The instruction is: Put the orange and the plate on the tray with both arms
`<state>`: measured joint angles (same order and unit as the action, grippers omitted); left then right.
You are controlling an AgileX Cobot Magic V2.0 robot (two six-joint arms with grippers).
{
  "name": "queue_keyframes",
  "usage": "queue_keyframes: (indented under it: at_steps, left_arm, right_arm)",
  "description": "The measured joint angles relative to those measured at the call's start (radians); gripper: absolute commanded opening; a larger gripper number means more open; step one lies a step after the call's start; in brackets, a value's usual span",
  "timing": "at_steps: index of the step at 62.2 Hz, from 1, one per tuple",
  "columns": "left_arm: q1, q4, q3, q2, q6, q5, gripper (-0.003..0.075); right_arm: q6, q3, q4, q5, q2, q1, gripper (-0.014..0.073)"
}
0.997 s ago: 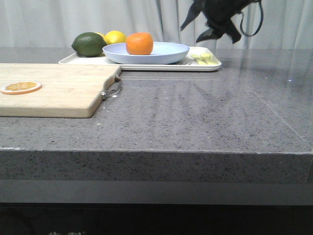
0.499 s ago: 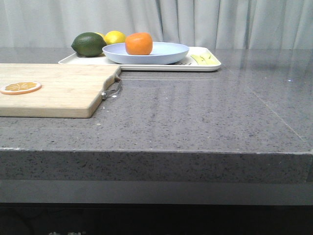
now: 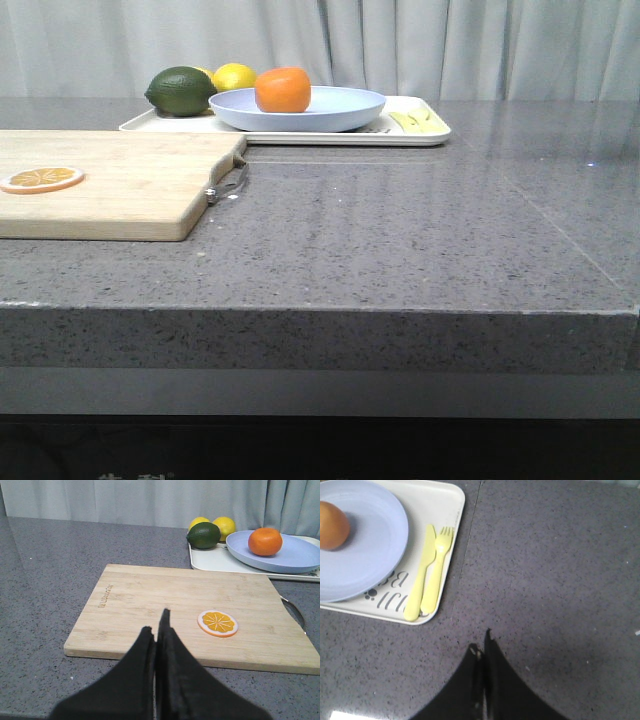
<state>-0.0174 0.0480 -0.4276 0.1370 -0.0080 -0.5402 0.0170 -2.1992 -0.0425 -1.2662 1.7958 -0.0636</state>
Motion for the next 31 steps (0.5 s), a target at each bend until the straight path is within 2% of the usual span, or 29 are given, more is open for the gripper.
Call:
queue_keyframes:
  at_steps: [8, 17, 25, 31]
  left_arm:
    - [0.0, 0.0, 0.0, 0.0, 0.0, 0.0, -0.0018]
    - [0.0, 0.0, 0.0, 0.0, 0.0, 0.0, -0.0018]
    - [0.0, 0.0, 0.0, 0.0, 0.0, 0.0, -0.0018]
    - [0.0, 0.0, 0.0, 0.0, 0.0, 0.0, -0.0018]
  right_arm:
    - [0.025, 0.198, 0.0, 0.0, -0.118, 0.0, -0.0053]
    - [0.045, 0.52, 0.0, 0.016, -0.285, 0.0, -0.0053]
    - [0.064, 0.781, 0.0, 0.176, -0.441, 0.0, -0.0053]
    - [0.076, 1.002, 0.0, 0.375, -0.579, 0.0, -0.0053]
